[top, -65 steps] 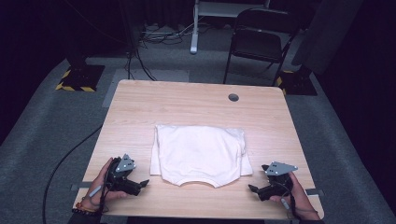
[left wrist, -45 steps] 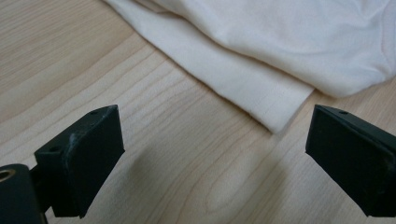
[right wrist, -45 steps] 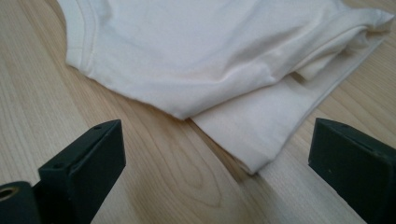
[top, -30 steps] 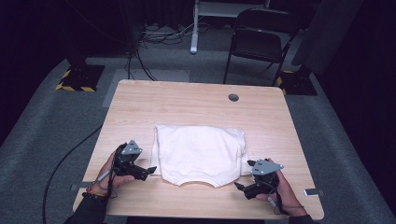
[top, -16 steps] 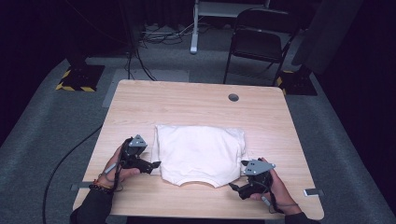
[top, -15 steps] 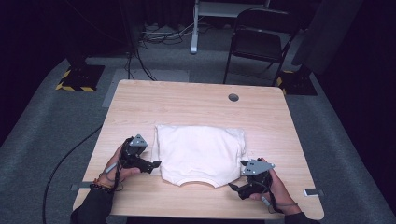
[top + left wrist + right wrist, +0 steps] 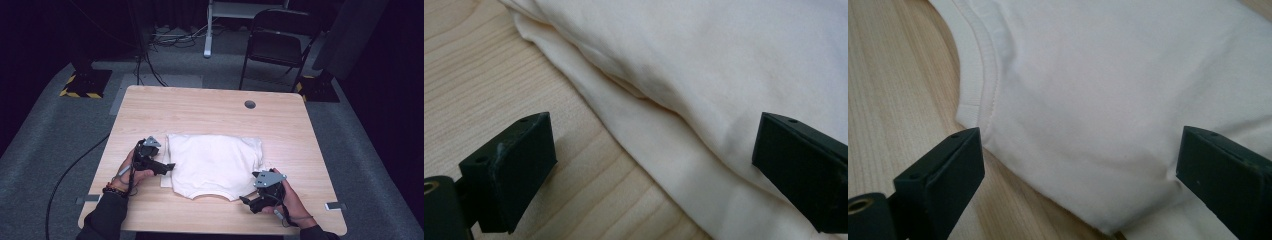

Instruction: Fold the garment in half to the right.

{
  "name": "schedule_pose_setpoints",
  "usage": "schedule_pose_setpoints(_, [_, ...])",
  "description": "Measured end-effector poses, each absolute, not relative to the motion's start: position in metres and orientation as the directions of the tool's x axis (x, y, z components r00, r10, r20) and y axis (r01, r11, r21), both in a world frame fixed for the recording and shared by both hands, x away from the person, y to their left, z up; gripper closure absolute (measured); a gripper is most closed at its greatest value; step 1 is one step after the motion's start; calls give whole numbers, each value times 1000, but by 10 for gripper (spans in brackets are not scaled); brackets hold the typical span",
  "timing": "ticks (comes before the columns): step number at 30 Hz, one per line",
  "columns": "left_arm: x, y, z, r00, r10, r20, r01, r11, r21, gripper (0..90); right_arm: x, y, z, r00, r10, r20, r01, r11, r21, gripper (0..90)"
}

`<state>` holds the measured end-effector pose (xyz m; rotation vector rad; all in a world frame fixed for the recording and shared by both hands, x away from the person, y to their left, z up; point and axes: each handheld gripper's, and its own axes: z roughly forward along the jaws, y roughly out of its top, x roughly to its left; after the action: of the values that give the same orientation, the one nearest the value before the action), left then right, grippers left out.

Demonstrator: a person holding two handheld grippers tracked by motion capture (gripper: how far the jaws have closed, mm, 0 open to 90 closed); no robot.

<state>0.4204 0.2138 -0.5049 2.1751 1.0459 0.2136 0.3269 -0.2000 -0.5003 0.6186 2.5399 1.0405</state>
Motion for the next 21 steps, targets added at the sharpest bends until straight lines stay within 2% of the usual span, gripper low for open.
schedule_pose_setpoints(21, [446,191,-503,626,765,-149,652,-409,639,24,327,-195,-502,-858,499,-126,264,636,725,56])
